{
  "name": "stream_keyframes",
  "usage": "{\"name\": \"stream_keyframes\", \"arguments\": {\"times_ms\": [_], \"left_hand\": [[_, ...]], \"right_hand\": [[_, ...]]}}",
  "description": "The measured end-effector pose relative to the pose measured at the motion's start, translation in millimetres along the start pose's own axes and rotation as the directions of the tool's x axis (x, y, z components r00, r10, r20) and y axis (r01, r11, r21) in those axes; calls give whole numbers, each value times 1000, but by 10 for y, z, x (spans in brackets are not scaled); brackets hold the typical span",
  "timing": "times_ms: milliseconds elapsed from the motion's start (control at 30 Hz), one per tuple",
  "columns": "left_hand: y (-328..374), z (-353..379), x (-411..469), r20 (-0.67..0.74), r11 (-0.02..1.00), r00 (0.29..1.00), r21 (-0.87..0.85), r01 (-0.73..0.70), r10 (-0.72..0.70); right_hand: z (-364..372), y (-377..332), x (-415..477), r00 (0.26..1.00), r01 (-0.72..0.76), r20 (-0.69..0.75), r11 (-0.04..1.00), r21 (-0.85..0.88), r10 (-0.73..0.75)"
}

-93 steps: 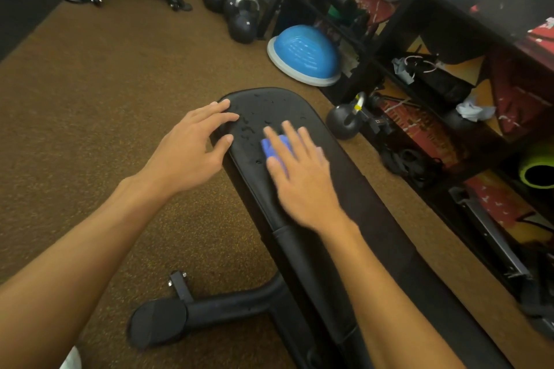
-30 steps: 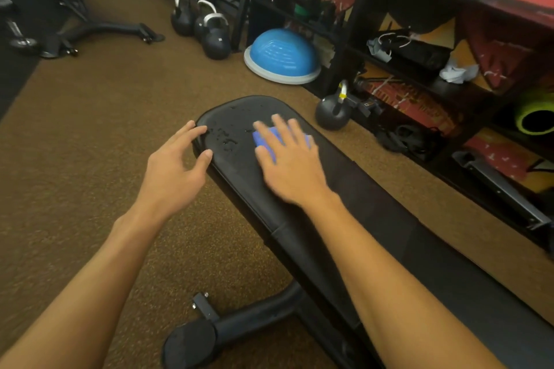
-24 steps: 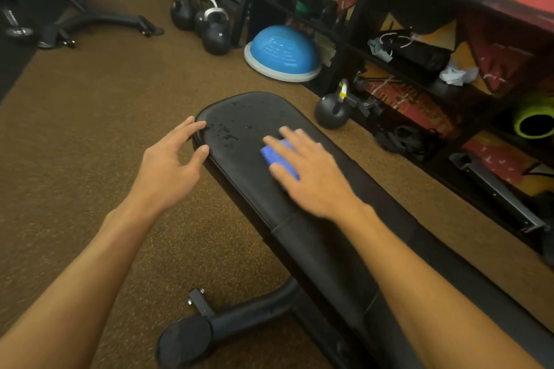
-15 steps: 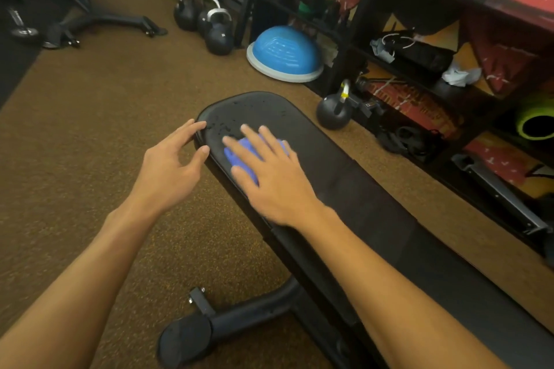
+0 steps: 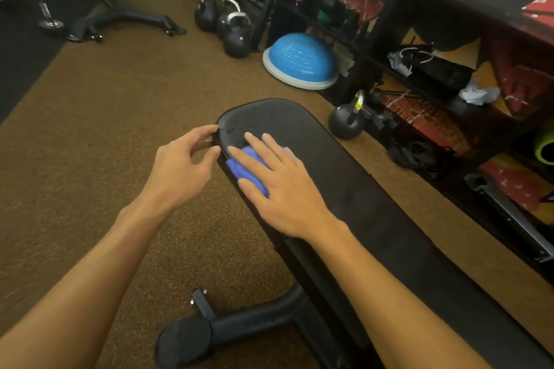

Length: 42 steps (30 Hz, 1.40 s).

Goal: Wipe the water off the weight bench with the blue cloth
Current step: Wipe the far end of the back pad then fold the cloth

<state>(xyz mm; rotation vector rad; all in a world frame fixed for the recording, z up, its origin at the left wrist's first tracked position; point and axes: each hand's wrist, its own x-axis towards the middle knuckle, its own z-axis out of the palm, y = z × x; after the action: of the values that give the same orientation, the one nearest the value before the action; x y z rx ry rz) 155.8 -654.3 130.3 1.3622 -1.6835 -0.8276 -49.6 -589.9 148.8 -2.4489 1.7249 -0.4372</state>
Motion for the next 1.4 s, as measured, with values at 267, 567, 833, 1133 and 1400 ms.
{"name": "stream_keyframes", "arguments": {"times_ms": [267,567,833,1133,1400], "left_hand": [[74,54,-13,6,1000,1000,27,12,-13],[-10,18,104,48,999,998,3,32,-32],[-2,46,106,19,999,999,8,31,-31],[-69,27,124,38,1000,999,-20,9,-8],[-66,47,123,37,1000,999,-6,6,-6]], "right_hand": [[-175,814,534,832,-549,-91,836,6,547],[-193,501,-2,971,-240,15,971,10,240],[-126,647,913,901,-432,-53,902,-26,430],[-198,823,591,848,-526,-76,850,-7,524],[-177,590,810,980,-199,23,980,-6,199]]}}
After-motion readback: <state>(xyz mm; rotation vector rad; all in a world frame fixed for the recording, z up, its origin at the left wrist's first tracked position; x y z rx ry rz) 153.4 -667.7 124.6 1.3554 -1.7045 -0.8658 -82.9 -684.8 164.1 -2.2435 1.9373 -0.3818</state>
